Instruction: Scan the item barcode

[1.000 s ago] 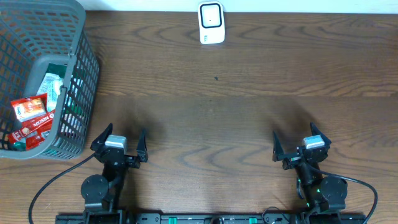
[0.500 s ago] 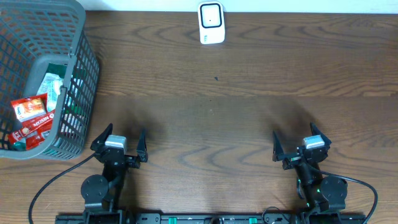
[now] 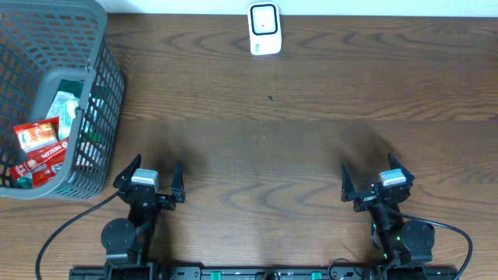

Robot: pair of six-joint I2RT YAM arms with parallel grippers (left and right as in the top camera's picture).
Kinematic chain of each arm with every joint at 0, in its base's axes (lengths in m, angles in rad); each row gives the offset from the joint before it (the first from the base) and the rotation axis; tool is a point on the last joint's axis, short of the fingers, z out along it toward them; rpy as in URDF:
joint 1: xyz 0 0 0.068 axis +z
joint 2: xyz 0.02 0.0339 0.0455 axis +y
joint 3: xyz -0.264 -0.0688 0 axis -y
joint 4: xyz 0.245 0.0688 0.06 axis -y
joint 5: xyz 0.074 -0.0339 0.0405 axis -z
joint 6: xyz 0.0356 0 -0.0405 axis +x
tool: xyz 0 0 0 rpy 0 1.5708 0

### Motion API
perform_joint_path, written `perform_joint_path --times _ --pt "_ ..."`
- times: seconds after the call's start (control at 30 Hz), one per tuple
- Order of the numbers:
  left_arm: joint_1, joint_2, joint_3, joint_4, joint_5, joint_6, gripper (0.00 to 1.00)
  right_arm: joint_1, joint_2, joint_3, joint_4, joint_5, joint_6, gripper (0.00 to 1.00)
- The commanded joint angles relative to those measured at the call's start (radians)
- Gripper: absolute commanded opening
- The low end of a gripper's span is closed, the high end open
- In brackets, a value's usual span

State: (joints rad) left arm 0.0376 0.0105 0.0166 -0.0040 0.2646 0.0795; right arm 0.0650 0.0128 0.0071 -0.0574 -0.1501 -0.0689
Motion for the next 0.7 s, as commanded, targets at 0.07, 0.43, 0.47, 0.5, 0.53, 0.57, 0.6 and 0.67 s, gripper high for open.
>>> perform_joint_path --times 0.07,0.43,0.47,0.5,0.53,0.57,0.6,0.67 --pt "0.004 -0.006 0.094 -0.127 0.050 -0.156 0.90 0.000 -0.003 -0.002 -0.003 -0.009 0.012 0.99" --pt "0.004 0.303 0.886 -0.769 0.064 -0.224 0.90 0.000 -0.003 -0.002 -0.003 -0.009 0.012 0.99" --pt "0.004 0.339 0.943 -0.805 0.064 -0.224 0.90 0.000 -0.003 -0.002 -0.003 -0.009 0.012 0.99" --pt "0.004 0.449 1.092 -0.893 0.063 -0.224 0.90 0.000 -0.003 -0.002 -0.003 -0.009 0.012 0.99" --pt "0.004 0.534 1.209 -0.958 0.063 -0.224 0.90 0.000 -0.003 -0.002 -0.003 -0.009 0.012 0.99" --pt "0.004 0.578 1.269 -0.990 0.063 -0.224 0.90 0.000 -0.003 -0.002 -0.003 -0.009 0.012 0.99" --pt "0.004 0.662 1.382 -1.052 0.063 -0.223 0.90 0.000 -0.003 -0.002 -0.003 -0.009 0.012 0.99" --pt "0.004 0.843 1.619 -1.186 0.056 -0.196 0.90 0.000 -0.003 -0.002 -0.003 -0.009 0.012 0.99"
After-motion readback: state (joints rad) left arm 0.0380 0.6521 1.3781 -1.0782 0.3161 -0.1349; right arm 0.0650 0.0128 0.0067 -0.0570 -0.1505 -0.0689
